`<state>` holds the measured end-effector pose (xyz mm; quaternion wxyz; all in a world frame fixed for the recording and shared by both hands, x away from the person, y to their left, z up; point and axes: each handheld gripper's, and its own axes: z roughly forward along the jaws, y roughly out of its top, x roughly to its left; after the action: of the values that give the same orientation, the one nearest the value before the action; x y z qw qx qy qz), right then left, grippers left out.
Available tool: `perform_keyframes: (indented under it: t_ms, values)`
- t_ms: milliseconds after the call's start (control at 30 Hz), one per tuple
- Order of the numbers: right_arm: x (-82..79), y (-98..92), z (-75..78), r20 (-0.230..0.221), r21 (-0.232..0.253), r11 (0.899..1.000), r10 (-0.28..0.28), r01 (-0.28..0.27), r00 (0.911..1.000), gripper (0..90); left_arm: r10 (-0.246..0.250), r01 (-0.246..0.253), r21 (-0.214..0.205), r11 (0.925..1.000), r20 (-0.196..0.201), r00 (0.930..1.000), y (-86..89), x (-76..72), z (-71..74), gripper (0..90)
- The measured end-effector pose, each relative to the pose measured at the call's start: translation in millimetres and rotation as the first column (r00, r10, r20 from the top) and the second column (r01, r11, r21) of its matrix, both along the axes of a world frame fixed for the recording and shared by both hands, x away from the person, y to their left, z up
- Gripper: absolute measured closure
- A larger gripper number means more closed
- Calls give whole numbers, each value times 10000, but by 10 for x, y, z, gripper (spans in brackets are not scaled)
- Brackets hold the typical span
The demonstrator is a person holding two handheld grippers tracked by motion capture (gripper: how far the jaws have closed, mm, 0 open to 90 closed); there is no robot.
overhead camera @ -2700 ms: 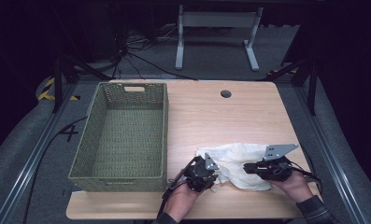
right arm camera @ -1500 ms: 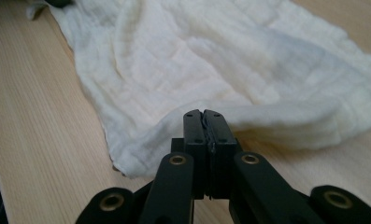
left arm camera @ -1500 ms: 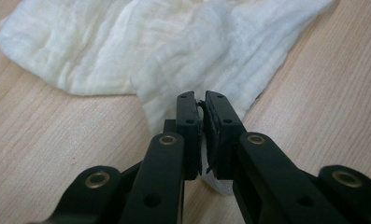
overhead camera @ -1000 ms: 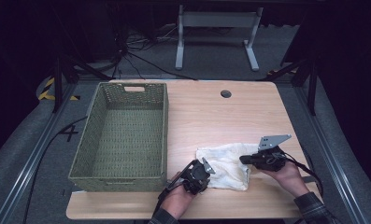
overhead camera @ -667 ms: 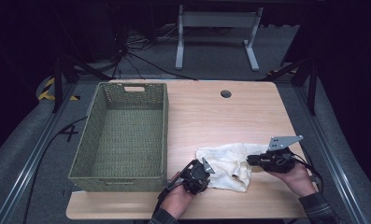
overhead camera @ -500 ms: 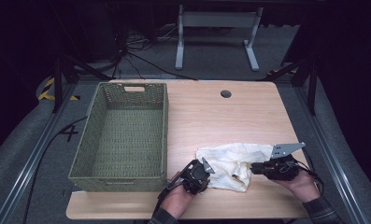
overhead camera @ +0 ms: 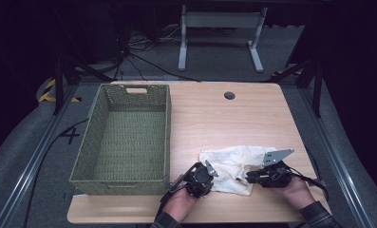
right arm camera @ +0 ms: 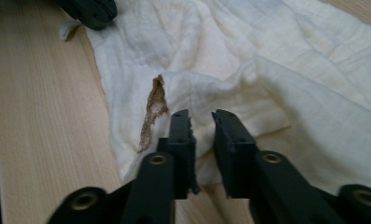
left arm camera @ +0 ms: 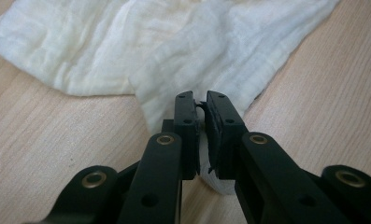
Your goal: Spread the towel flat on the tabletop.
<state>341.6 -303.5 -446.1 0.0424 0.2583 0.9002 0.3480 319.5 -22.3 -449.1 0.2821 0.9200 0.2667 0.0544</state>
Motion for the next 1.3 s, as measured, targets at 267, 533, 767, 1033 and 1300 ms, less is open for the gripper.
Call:
perform_keyframes:
  t_ms: [267,533,767,1033,1300]
  values:
    - [-41,-102,113,401,129,9997,-232,227,9989,899,-3,3,-21,10000,-38,10000,2,3,0,831]
    - [-165,-389,157,566,-90,9968,-785,791,9953,900,23,-23,-8,10000,-62,10000,3,3,3,837]
    - [-342,-691,116,456,-265,9896,-1399,1412,9891,900,-44,44,59,10000,-82,10000,2,-9,7,840]
    - [-533,-944,29,263,-887,9776,-1893,1909,9816,897,-230,228,-62,9997,-276,9994,32,-118,34,839]
    - [-459,-864,70,399,-289,9887,-1456,1468,9885,883,-46,47,-92,9999,22,10000,-43,-6,70,845]
